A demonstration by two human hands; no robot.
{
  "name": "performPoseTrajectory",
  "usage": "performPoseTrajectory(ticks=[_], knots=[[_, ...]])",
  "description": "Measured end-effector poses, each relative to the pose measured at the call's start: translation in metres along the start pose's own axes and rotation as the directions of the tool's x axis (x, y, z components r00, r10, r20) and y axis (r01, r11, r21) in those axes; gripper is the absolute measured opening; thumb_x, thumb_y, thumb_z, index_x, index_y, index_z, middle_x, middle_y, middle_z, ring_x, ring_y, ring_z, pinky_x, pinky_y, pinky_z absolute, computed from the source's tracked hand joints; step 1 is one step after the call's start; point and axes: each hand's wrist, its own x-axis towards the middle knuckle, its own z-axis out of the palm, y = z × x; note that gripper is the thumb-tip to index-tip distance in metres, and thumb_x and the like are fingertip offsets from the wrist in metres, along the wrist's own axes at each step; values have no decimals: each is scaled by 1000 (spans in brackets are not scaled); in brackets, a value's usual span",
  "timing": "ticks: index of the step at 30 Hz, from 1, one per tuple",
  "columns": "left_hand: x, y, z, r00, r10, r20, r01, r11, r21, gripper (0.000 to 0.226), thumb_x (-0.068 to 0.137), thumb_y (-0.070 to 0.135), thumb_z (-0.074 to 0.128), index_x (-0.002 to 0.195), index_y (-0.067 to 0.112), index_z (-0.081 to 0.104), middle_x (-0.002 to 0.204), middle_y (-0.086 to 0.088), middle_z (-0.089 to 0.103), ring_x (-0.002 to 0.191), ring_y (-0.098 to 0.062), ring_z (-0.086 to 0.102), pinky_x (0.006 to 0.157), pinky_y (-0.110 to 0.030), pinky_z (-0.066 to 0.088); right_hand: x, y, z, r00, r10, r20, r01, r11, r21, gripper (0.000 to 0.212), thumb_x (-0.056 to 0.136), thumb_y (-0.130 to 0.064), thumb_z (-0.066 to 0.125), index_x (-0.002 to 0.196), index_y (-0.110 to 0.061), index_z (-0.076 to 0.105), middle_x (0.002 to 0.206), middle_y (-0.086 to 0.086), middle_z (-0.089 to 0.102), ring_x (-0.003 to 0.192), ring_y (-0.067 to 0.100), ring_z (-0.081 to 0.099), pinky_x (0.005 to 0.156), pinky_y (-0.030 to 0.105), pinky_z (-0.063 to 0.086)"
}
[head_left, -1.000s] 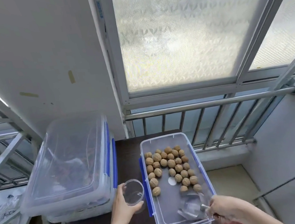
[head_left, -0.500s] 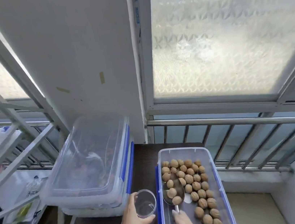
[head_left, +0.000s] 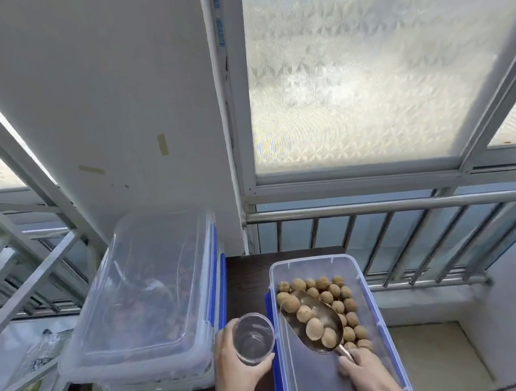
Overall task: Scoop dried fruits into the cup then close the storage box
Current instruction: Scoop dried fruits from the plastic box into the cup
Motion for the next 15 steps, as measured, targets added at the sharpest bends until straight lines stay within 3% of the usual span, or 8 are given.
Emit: performPoseTrajectory(ticks=[4,8,12,15], knots=[[7,24,-1,994,106,28,-107,994,32,79,50,40,85,119,36,44,112,15,46,107,5,46,87,-16,41,-34,-26,-55,992,-88,92,97,991,-93,36,79,-17,55,44,-22,51,45,-6,50,42,0,44,45,16,36],[4,29,4,987,117,111,-123,991,46,79,53,40,82,120,40,41,114,14,41,107,2,47,82,-7,38,-52,-53,-83,975,-145,170,187,945,-267,25,77,-23,54,55,-18,45,47,-4,42,40,3,38,45,20,31],[6,29,4,971,165,173,-180,981,73,82,50,31,81,122,40,41,114,15,40,108,4,44,85,-9,36,-53,-75,-85,966,-121,229,210,885,-416,25,75,-34,53,60,-17,44,55,-3,44,54,12,42,50,28,32],[12,29,2,954,230,190,-253,962,105,83,52,33,77,127,34,41,118,12,40,112,-1,43,92,-14,36,-50,-98,-84,964,-99,246,220,816,-535,31,79,-36,54,59,-16,42,73,2,53,71,20,48,55,31,35]])
